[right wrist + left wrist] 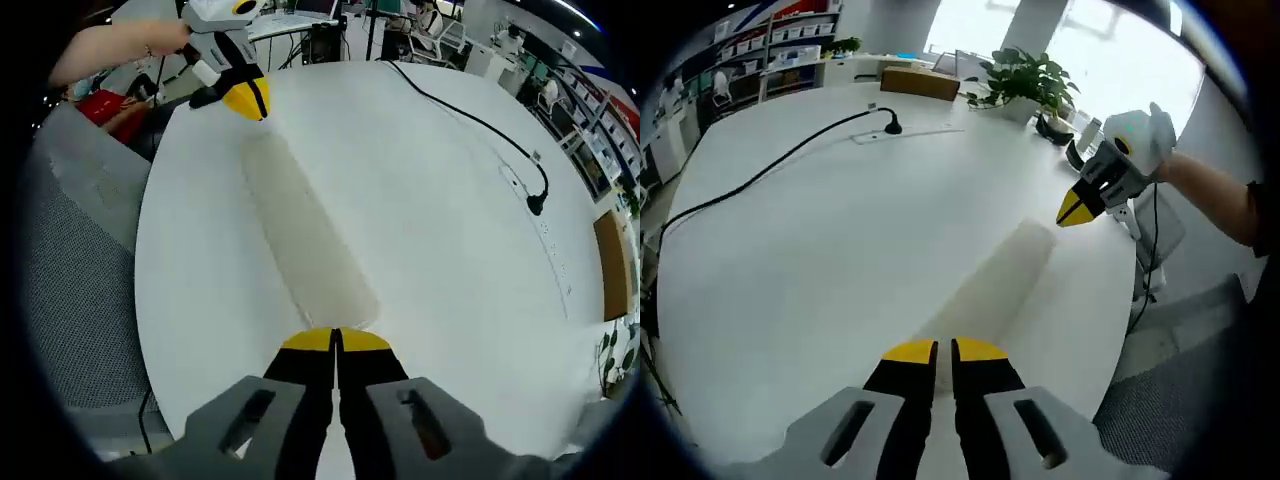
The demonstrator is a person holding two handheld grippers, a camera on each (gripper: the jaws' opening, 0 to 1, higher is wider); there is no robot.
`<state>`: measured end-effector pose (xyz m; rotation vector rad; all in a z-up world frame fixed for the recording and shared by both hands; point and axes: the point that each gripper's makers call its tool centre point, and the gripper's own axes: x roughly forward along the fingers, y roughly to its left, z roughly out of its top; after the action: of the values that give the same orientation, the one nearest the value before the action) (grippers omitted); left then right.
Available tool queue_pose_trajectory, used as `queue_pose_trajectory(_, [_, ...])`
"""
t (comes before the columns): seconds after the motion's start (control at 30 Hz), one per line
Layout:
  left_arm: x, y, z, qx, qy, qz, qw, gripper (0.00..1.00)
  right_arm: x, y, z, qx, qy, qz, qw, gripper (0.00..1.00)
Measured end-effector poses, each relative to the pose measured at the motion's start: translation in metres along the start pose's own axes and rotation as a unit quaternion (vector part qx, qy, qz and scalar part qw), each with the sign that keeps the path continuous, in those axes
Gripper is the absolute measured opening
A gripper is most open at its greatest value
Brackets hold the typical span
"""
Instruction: Arrange the utensils inside the cutlery case until each visible utensil rests in its matching compartment.
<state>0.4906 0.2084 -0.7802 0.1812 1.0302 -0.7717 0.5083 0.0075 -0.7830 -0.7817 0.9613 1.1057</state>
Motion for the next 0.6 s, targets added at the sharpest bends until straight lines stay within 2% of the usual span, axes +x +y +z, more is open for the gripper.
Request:
queue_pose_trajectory(0.07, [0.007, 0.005, -0.010, 0.003, 0.029, 0.004, 0.9996, 0.05, 0.003, 0.000, 0.001, 0.013, 0.006, 0.005, 0.9999, 0.00])
queue_pose_trajectory(0.17, [0.009, 0.006, -0.008, 0.003, 0.022, 0.003, 0.9997, 0.01, 0.010, 0.004, 0.002, 0.013, 0.018, 0.018, 0.9996, 0.00])
queue_pose_trajectory(0.2, [0.009, 0.007, -0.010, -0.006, 0.033, 0.006, 0.9994, 0.00, 0.013, 0.004, 0.001, 0.009, 0.025, 0.019, 0.9995, 0.00])
queue_pose_trajectory(0.33, [0.009, 0.004, -0.011, -0.018, 0.049, 0.001, 0.9986, 0.00, 0.018, 0.003, -0.001, -0.003, 0.048, 0.019, 0.9987, 0.00])
queue_pose_trajectory(0.43, [0.008, 0.001, -0.015, 0.000, 0.064, 0.003, 0.9979, 0.00, 0.020, 0.003, -0.002, -0.012, 0.063, 0.019, 0.9978, 0.00])
queue_pose_trajectory(0.57, [0.009, 0.000, -0.015, 0.030, 0.084, 0.022, 0.9957, 0.00, 0.021, 0.002, -0.002, -0.009, 0.086, 0.018, 0.9961, 0.00])
queue_pose_trajectory(0.6, [0.008, 0.001, -0.016, 0.052, 0.098, 0.030, 0.9934, 0.00, 0.021, 0.001, -0.002, -0.005, 0.091, 0.020, 0.9957, 0.00])
